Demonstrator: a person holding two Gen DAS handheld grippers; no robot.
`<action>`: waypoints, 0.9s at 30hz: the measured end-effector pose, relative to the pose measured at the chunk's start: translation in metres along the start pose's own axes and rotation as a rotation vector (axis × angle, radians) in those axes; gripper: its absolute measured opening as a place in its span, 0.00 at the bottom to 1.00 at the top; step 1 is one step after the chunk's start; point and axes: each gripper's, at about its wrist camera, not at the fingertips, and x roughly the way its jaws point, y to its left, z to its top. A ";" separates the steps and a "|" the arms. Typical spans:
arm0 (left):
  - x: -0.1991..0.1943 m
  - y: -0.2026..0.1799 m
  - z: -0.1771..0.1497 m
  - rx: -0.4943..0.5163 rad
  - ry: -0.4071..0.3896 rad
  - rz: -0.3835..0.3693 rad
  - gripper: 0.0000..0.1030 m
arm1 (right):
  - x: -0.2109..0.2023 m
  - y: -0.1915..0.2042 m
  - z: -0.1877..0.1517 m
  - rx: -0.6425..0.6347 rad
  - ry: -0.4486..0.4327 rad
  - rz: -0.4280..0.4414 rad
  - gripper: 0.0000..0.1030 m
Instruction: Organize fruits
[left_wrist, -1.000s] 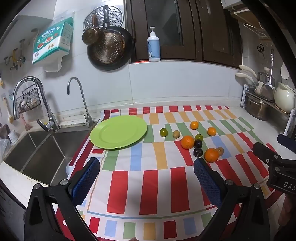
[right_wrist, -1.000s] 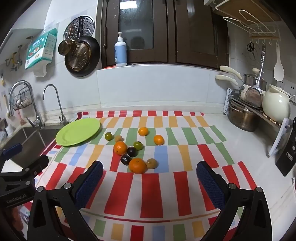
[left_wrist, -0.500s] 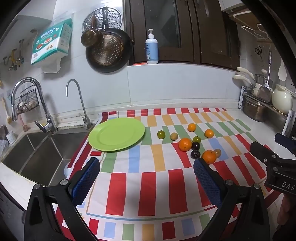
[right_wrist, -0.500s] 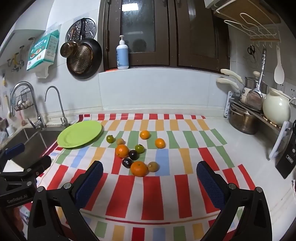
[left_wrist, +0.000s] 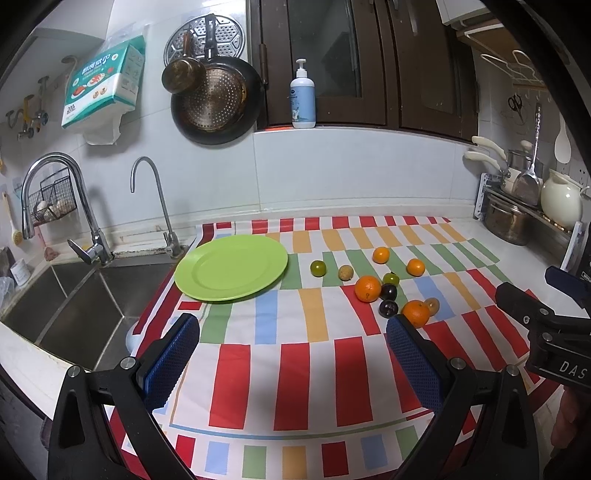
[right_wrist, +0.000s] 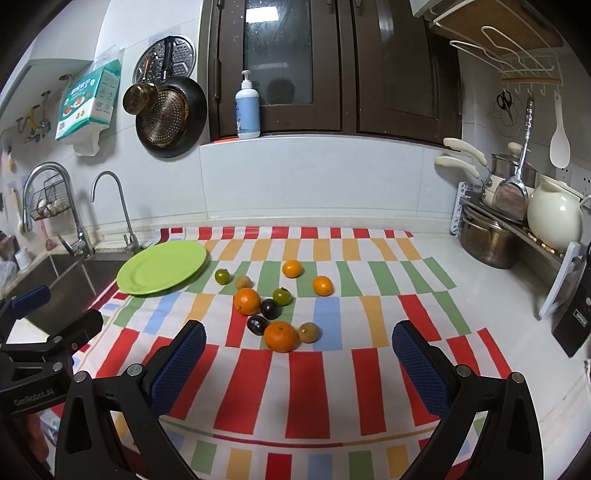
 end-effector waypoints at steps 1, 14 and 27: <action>0.000 0.000 0.001 0.001 -0.002 0.001 1.00 | 0.000 0.000 0.000 0.000 0.000 0.000 0.99; 0.001 -0.001 0.004 0.000 -0.015 -0.015 1.00 | -0.001 0.005 0.002 -0.005 -0.004 0.006 0.99; 0.002 -0.002 0.005 0.007 -0.024 -0.019 1.00 | 0.002 0.002 0.008 -0.004 -0.011 0.015 0.99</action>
